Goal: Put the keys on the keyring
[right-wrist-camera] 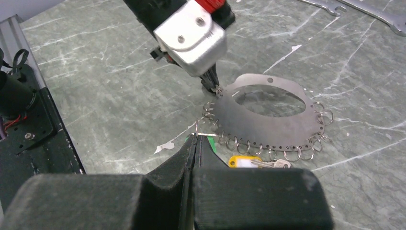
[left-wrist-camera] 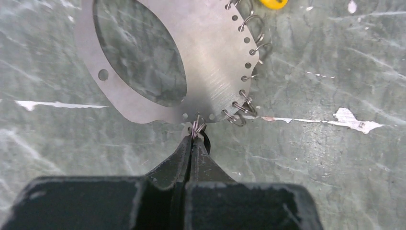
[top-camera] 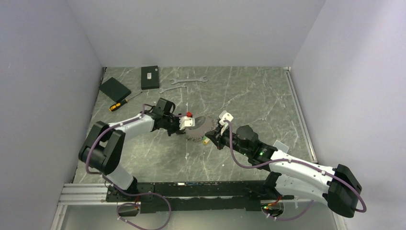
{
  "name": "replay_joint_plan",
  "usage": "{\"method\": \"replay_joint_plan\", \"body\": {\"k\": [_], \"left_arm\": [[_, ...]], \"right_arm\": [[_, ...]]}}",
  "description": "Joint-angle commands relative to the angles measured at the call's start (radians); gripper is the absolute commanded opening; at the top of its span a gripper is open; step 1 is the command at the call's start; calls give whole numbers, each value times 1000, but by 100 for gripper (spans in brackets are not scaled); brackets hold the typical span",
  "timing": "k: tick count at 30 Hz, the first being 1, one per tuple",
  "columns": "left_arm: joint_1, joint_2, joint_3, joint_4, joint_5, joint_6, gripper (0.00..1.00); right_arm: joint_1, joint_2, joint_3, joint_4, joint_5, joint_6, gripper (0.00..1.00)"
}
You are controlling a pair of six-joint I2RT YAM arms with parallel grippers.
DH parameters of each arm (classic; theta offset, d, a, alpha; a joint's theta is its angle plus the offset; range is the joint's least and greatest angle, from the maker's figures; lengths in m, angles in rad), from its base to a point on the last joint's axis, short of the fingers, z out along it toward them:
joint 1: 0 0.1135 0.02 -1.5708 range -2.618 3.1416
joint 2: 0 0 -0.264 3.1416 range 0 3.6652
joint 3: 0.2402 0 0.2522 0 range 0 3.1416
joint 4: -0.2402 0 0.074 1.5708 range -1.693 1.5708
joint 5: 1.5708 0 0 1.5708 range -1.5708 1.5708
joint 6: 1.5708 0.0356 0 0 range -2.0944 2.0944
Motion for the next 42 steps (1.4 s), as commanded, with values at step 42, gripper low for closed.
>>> {"method": "replay_joint_plan", "body": {"k": [42], "left_arm": [[-146, -812, -320, 248, 178, 100, 0]], "right_arm": [[203, 135, 170, 14, 197, -587, 0]]}}
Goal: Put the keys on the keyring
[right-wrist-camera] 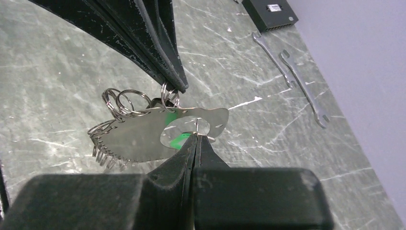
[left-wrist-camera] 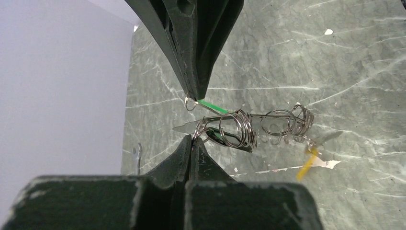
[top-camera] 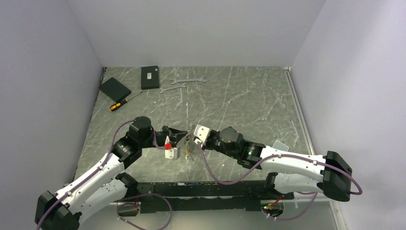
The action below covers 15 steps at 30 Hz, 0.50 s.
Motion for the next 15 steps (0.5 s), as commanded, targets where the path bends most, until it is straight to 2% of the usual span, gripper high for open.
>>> {"method": "replay_joint_plan", "body": {"k": [1, 15], "left_arm": [[-7, 7, 15, 52, 22, -41, 0], [-8, 7, 0, 124, 33, -121, 0]], "right_arm": [[17, -38, -2, 72, 59, -64, 0], [86, -47, 28, 0, 129, -135, 0]]}}
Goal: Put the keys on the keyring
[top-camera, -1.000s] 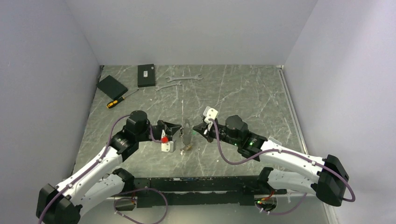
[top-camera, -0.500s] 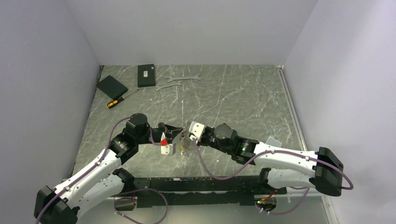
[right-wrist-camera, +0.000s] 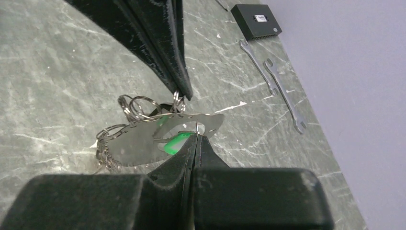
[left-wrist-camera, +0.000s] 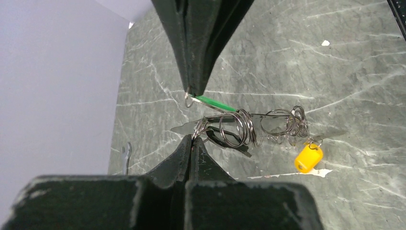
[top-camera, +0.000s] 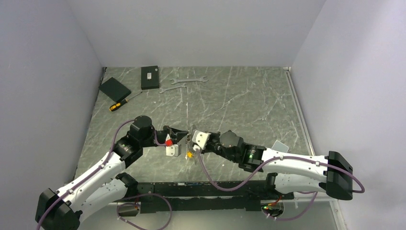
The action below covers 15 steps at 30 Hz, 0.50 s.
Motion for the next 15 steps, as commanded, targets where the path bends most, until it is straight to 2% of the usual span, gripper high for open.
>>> {"method": "replay_joint_plan", "body": {"k": [1, 15], "left_arm": [[-4, -20, 0, 93, 31, -35, 0], [-5, 15, 33, 46, 91, -21, 0]], "right_arm": [[26, -24, 33, -14, 42, -43, 0], [72, -27, 48, -53, 98, -118, 0]]}}
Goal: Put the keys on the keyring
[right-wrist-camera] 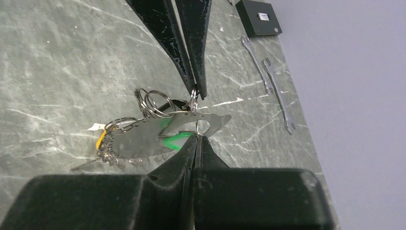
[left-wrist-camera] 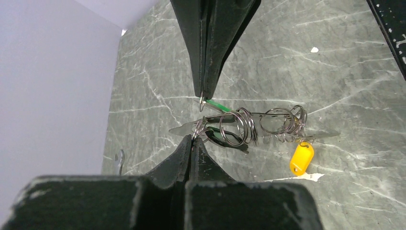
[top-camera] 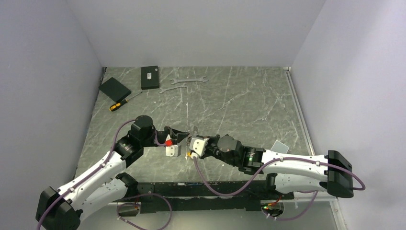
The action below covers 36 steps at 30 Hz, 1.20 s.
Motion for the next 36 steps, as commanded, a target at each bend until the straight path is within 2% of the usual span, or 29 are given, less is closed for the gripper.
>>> {"method": "replay_joint_plan", "body": {"k": [1, 36], "left_arm": [[-5, 3, 34, 8, 56, -7, 0], [-18, 20, 42, -6, 23, -18, 0]], "right_arm": [[8, -26, 49, 1, 42, -32, 0], [21, 36, 61, -9, 33, -42, 0]]}}
